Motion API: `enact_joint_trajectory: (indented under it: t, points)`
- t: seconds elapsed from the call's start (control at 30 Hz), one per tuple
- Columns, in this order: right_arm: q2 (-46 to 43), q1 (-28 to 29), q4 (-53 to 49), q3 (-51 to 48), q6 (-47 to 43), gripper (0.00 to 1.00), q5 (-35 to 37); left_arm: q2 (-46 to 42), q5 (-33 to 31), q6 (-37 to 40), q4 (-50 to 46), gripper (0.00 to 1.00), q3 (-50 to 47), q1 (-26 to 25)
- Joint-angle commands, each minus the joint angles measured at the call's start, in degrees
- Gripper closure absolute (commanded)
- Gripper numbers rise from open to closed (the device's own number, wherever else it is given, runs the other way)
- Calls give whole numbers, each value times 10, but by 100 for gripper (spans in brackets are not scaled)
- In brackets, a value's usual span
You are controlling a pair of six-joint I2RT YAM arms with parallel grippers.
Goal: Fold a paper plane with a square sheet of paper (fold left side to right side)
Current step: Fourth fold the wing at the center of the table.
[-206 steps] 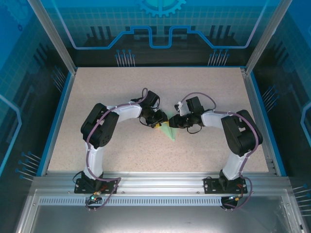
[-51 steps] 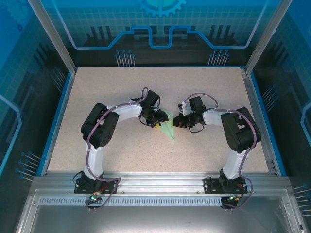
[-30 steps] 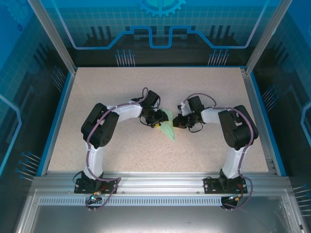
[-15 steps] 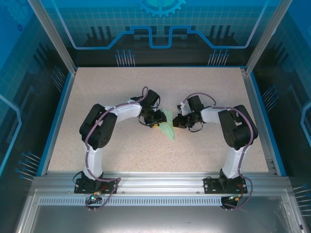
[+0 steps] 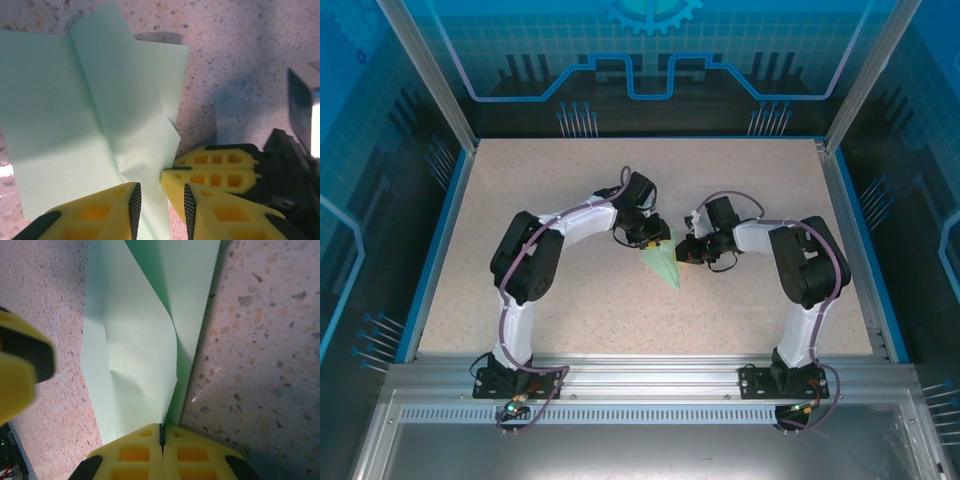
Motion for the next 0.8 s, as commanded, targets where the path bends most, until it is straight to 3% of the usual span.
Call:
enact_joint_trajectory:
  t: [0.0,0.2,0.5,0.77]
  points:
    - [18,-3,-46,1,-12,95,42,25,23,11,-14,67,20,-4]
    - [15,-2,-40,-1,-12,95,33,33,27,10,-10,67,18,-4]
    - [-39,-1,-25,-4,-5,95,2,-44,-10,8,8,65,-79,-3]
    - [-47,2,-32,-4,-13,93,0,-29,10,-21,60,65,-98,-6]
